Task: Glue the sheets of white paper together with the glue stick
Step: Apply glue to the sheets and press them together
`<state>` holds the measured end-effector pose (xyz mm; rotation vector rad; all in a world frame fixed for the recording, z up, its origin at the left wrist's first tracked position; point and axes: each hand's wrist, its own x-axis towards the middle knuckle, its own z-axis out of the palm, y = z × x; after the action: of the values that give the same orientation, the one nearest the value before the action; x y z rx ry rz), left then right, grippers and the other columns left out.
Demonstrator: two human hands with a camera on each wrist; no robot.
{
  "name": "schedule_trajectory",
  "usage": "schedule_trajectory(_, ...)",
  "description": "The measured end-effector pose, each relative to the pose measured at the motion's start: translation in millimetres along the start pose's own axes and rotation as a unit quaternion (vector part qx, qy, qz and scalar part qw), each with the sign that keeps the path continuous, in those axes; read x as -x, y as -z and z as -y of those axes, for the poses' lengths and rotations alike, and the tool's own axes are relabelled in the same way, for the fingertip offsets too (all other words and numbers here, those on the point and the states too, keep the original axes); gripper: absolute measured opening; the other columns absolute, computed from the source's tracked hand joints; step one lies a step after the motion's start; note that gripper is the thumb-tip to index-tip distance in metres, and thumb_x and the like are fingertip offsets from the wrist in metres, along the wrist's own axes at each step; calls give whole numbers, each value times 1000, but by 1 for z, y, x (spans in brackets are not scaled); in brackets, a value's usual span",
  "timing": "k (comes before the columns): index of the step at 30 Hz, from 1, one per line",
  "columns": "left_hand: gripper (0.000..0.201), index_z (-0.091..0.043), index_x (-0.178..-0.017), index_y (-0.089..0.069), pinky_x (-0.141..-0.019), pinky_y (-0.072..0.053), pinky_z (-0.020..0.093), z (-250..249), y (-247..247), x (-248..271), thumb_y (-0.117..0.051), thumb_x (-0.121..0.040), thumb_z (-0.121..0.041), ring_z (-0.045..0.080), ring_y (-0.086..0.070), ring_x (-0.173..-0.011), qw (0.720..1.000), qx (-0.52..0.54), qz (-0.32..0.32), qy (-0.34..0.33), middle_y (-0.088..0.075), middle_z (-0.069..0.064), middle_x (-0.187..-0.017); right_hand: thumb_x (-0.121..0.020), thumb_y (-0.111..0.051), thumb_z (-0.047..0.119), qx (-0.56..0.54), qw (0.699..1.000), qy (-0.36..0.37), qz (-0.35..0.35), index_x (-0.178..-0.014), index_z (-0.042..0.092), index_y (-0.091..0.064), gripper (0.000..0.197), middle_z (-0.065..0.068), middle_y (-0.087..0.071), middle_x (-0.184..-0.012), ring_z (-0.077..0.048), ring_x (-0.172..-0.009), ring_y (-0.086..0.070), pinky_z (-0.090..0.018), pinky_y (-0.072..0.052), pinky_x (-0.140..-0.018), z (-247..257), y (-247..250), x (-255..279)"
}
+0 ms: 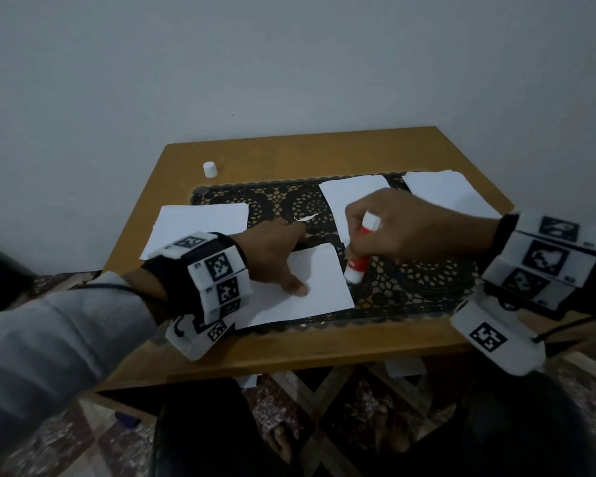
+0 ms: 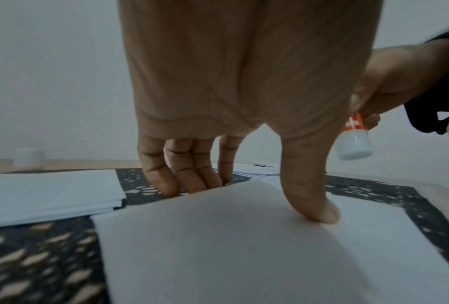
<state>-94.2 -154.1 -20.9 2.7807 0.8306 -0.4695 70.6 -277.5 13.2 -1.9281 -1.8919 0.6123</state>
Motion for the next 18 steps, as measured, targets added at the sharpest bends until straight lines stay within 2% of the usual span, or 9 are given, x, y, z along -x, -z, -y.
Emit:
schedule_trajectory(4,80,-18,-126,-38,-80,-42,31,0,5,-2,-81,-66,-50,18,-48,-94,999,45,20,13,-54,2,-111,-76,-74,31,-14,998,-18,-67,-70,18,-60,20,-4,-66,-70,-13,-56,-55,-27,-42,-53,-2,14,-3)
schedule_trajectory(6,71,-18,-119,-40,-73,-40,29,-2,5,-1,-80,-68,-47,18,-48,-91,998,48,28,15,-51,-1,-102,-75,-74,33,1,996,-22,-84,-71,19,-60,20,-3,-64,-75,-13,-62,-54,-30,-43,-57,-3,14,-2)
schedule_trajectory(8,51,-18,-105,-46,-63,-36,26,-5,5,0,-77,-74,-43,17,-48,-87,999,43,24,11,-50,-4,-94,-76,-73,35,14,996,-19,-91,-72,20,-61,20,-2,-63,-81,-15,-73,-54,-34,-44,-65,-3,11,1)
schedule_trajectory(10,32,-18,-96,-47,-62,-34,26,-6,6,3,-71,-82,-33,17,-47,-85,999,53,-5,1,-49,-4,-90,-77,-72,35,15,996,-16,-92,-73,21,-61,18,-1,-63,-83,-16,-79,-54,-35,-43,-69,-2,8,3)
schedule_trajectory(12,26,-17,-102,-45,-64,-37,26,-1,9,7,-65,-85,-19,17,-48,-85,992,117,-47,6,-51,-1,-94,-77,-72,35,16,995,-19,-95,-73,22,-60,18,1,-61,-83,-14,-78,-53,-32,-42,-68,-1,7,4)
schedule_trajectory(14,38,-18,-111,-38,-61,-43,27,4,11,14,-62,-83,-7,19,-51,-80,970,221,-99,21,-53,2,-90,-78,-71,35,18,995,-22,-101,-74,22,-60,18,3,-60,-84,-11,-76,-52,-31,-41,-66,-1,8,4)
schedule_trajectory(16,49,-19,-119,-33,-64,-51,36,9,13,21,-59,-82,-1,24,-56,-76,939,296,-171,48,-55,7,-88,-78,-72,35,4,994,-24,-108,-75,21,-60,18,3,-61,-83,-10,-68,-51,-30,-42,-62,-1,8,3)
schedule_trajectory(18,48,-20,-121,-34,-60,-50,37,13,11,27,-55,-83,0,24,-56,-72,928,300,-205,82,-54,7,-84,-80,-72,33,-21,993,-29,-115,-78,20,-61,18,5,-59,-82,-8,-63,-51,-26,-41,-57,1,8,1)
